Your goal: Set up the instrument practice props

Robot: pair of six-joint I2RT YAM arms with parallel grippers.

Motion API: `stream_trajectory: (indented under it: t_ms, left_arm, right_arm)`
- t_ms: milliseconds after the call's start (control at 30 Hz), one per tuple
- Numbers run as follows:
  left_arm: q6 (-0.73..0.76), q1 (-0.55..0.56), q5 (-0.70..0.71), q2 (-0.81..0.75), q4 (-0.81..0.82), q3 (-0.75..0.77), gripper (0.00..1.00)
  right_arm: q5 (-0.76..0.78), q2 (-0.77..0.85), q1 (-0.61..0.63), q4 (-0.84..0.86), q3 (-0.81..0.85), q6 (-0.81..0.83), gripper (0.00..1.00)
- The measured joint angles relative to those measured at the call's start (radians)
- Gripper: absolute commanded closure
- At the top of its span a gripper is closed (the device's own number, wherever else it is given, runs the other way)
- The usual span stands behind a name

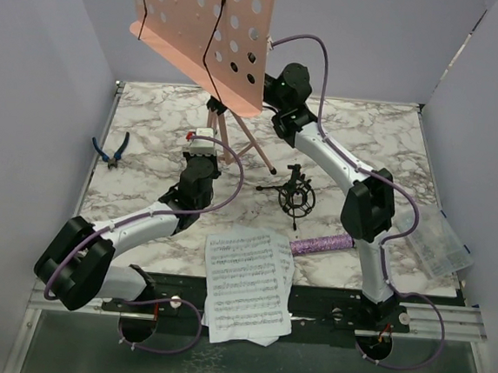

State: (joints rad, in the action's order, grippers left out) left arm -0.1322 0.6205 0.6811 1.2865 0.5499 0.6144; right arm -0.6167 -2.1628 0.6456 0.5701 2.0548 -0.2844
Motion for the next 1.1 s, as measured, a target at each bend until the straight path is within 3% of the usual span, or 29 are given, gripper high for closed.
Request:
stream_trajectory:
  t_ms: [500, 800, 1100]
  left_arm:
    - [-0.003, -0.012, 0.002, 0.031, 0.026, -0.001, 1.0]
    - [-0.024, -0.01, -0.019, 0.034, 0.011, -0.024, 1.0]
    - [-0.04, -0.009, -0.105, 0.023, 0.037, -0.034, 1.0]
  right_arm:
    - [-0.009, -0.011, -0.026, 0.029, -0.006, -0.045, 0.99]
    - [-0.034, 0.071, -0.035, 0.311, -0.288, -0.108, 0.99]
    - [-0.043, 0.16, -0.048, 0.427, -0.454, -0.119, 0.99]
